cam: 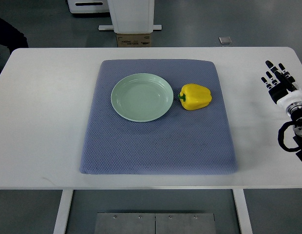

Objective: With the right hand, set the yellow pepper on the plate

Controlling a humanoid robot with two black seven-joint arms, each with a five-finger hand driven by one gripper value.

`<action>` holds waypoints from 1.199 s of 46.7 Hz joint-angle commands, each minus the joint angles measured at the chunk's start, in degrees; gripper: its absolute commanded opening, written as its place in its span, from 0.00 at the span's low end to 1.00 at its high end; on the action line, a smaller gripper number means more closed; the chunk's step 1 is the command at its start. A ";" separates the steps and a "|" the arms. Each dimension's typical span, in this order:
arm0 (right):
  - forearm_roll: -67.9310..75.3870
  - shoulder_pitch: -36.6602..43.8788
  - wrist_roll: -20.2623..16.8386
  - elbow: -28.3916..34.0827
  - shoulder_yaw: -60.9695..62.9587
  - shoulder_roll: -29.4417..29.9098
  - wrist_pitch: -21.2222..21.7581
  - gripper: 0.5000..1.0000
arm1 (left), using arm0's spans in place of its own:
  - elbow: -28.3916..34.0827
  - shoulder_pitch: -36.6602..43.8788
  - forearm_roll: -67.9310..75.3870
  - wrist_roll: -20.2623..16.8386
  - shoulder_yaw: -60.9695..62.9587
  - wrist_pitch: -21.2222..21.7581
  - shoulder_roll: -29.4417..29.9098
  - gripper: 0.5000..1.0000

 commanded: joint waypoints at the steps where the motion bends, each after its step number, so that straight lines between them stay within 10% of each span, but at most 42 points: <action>1: 0.00 0.01 0.00 0.09 0.00 0.09 0.00 1.00 | 0.00 0.10 0.01 0.00 0.00 -0.01 0.00 1.00; 56: -2.28 3.17 2.28 6.86 -1.32 0.79 4.13 1.00 | 0.00 0.18 0.01 0.00 0.09 -0.09 0.00 1.00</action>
